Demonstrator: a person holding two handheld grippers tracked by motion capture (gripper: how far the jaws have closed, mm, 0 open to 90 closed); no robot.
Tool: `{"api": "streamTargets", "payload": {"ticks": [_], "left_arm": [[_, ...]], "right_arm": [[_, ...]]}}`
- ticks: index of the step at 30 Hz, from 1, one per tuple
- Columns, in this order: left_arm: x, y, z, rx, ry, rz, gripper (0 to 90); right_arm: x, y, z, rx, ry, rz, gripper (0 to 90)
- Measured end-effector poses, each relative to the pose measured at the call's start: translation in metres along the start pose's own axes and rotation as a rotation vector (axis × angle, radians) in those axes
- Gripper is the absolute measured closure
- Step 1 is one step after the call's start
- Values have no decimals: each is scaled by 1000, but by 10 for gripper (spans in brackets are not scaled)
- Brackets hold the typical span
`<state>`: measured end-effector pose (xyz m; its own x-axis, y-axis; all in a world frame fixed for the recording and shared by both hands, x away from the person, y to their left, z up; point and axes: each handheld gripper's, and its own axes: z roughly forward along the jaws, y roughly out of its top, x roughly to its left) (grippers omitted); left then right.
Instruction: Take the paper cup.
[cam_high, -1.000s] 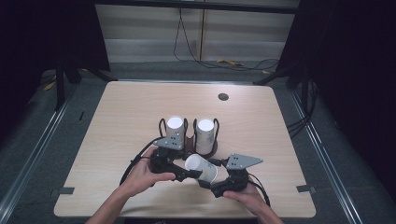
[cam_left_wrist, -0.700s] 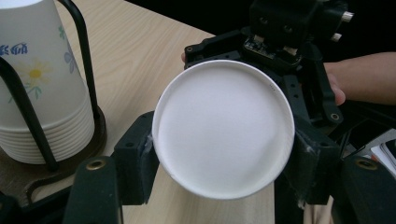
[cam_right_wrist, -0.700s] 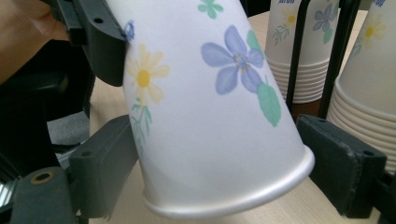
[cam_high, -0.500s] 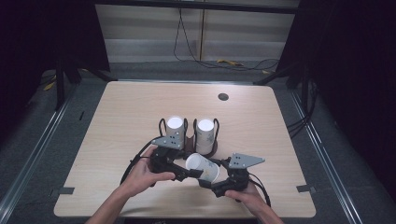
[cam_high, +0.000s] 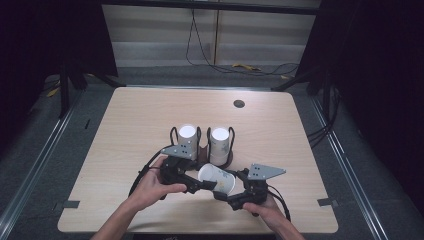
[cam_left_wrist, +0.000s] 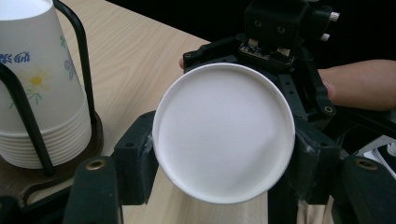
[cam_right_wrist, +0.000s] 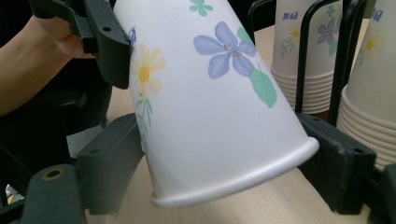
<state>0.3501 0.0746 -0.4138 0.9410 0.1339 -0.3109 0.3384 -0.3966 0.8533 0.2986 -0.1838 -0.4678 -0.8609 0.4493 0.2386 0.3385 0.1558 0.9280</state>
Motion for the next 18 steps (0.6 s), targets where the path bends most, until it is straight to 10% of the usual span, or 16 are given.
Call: {"api": "streamTargets", "payload": {"ticks": [18], "left_arm": [[3,0,-3,-6,-12,-27,331]], "right_arm": [[0,0,-2,-2,15,-28,256]]}}
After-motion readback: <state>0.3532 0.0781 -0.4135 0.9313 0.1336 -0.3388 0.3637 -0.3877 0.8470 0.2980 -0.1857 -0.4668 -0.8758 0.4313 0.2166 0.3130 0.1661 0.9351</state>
